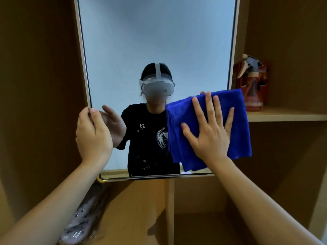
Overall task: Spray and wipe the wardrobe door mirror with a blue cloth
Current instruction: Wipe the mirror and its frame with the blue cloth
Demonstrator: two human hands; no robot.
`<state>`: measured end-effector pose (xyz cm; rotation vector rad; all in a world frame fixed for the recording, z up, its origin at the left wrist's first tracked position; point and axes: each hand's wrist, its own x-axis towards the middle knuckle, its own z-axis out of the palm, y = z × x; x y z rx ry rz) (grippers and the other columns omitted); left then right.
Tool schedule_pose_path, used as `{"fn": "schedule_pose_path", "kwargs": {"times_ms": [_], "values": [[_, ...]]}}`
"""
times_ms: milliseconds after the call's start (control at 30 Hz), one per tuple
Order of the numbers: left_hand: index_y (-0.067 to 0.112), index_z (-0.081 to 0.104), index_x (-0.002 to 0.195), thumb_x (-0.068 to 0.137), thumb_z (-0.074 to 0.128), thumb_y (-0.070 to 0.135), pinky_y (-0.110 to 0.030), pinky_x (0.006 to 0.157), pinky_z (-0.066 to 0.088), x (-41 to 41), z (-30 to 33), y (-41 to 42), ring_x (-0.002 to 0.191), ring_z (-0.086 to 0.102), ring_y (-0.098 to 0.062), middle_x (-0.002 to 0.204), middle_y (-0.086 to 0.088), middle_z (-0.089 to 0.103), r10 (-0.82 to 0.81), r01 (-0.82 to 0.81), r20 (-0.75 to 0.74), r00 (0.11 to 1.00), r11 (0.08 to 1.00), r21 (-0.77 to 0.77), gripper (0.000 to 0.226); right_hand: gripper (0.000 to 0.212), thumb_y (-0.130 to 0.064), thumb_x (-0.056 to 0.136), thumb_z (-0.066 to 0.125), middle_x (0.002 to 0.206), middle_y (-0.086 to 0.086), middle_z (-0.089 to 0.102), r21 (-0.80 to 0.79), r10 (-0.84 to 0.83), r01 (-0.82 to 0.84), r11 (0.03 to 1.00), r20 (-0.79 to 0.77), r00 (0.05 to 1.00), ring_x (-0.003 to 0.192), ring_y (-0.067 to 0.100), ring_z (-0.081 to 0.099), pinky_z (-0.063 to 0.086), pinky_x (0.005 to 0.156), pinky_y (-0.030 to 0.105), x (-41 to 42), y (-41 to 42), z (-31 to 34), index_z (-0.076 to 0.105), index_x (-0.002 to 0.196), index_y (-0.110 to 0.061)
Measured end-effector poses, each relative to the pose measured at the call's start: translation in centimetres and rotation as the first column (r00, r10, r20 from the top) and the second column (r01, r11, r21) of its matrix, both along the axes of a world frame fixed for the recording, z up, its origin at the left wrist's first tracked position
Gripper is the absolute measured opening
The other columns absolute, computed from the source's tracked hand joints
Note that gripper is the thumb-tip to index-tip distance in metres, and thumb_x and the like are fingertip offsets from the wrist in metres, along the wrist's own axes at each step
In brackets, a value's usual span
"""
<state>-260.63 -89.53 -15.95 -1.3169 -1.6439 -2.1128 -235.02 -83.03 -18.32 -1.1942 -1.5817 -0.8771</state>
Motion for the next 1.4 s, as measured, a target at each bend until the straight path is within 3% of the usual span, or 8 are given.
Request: {"fn": "schedule_pose_path", "kwargs": {"times_ms": [167,333,533,800,967,1067,1200,1400], "values": [[0.008,0.049,0.131,0.104,0.025,0.037,-0.043,0.094,0.042,-0.3,-1.9,-0.2,0.115,0.053,-0.028,0.124,-0.011,0.058,-0.029,0.029,-0.012,1.0,0.999,-0.022,0.046,0.071,-0.061,0.094,0.036,0.163,0.0,0.006,0.027,0.007,-0.006,1.0,-0.03,1.0,0.151,0.019,0.004,-0.002,0.12,0.055,-0.2,0.0,0.1,0.014,0.155,-0.031],[0.009,0.049,0.131,0.103,0.025,0.039,-0.041,0.095,0.043,-0.2,-3.6,-0.4,0.117,0.053,-0.026,0.127,-0.01,0.058,-0.052,0.054,0.029,0.998,0.997,-0.056,0.047,0.074,-0.062,0.092,0.034,0.162,-0.002,0.001,0.003,-0.01,0.011,1.0,-0.032,0.999,0.15,0.019,0.001,-0.002,0.119,0.056,-0.3,0.2,-5.7,0.007,0.155,-0.032],[0.013,0.046,0.136,0.105,0.026,0.035,-0.025,0.091,0.036,0.5,-3.2,-1.0,0.119,0.05,-0.017,0.131,-0.005,0.056,-0.073,0.081,0.111,0.991,0.995,-0.064,0.044,0.072,-0.062,0.094,0.03,0.162,0.007,0.013,-0.005,-0.033,0.032,0.999,-0.081,0.996,0.15,0.026,0.009,-0.002,0.118,0.057,-1.4,0.0,-7.7,0.012,0.155,-0.028],[0.015,0.046,0.136,0.104,0.024,0.036,-0.025,0.091,0.036,0.4,-3.2,-1.4,0.119,0.049,-0.015,0.131,-0.003,0.055,-0.106,0.115,0.117,0.987,0.991,-0.074,0.044,0.071,-0.063,0.096,0.028,0.163,0.007,0.011,-0.019,0.0,-0.001,1.0,-0.068,0.998,0.15,0.024,0.006,0.001,0.117,0.061,-8.0,-1.1,-7.2,0.011,0.155,-0.028],[0.011,0.055,0.119,0.104,0.022,0.036,-0.024,0.083,0.04,0.3,-3.0,-1.6,0.094,0.056,-0.011,0.105,0.001,0.061,-0.119,0.125,0.108,0.987,0.991,-0.047,0.044,0.073,-0.062,0.094,0.036,0.163,0.003,0.007,-0.038,0.069,-0.067,0.997,0.029,0.997,0.15,0.017,-0.01,-0.004,0.118,0.058,-14.3,-2.2,-6.8,0.009,0.155,-0.03],[0.012,0.058,0.109,0.104,0.024,0.037,-0.003,0.066,0.036,0.0,-3.1,-1.6,0.075,0.054,0.006,0.087,0.011,0.059,-0.145,0.151,0.124,0.982,0.988,-0.037,0.043,0.071,-0.06,0.096,0.025,0.164,0.004,-0.003,-0.075,0.077,-0.069,0.995,0.106,0.991,0.149,0.019,-0.015,-0.005,0.117,0.059,-17.8,-2.9,-6.4,0.002,0.155,-0.029],[0.013,0.06,0.108,0.103,0.027,0.042,-0.016,0.067,0.04,-0.6,-3.2,-1.6,0.076,0.058,-0.002,0.082,0.009,0.061,-0.187,0.191,0.15,0.971,0.981,-0.015,0.044,0.069,-0.054,0.095,0.015,0.161,0.006,-0.021,-0.101,0.062,-0.047,0.994,0.153,0.986,0.148,0.023,-0.02,-0.013,0.115,0.06,-20.2,-3.4,-6.7,-0.001,0.156,-0.026],[0.015,0.063,0.103,0.102,0.027,0.045,-0.017,0.07,0.041,-0.8,-3.1,-1.4,0.082,0.06,-0.005,0.087,0.008,0.064,-0.187,0.19,0.163,0.969,0.982,-0.003,0.048,0.064,-0.051,0.098,-0.008,0.164,0.006,-0.006,-0.162,0.091,-0.067,0.984,0.149,0.985,0.149,0.023,-0.016,-0.013,0.115,0.06,-20.1,-3.6,-7.5,0.0,0.156,-0.026]]}}
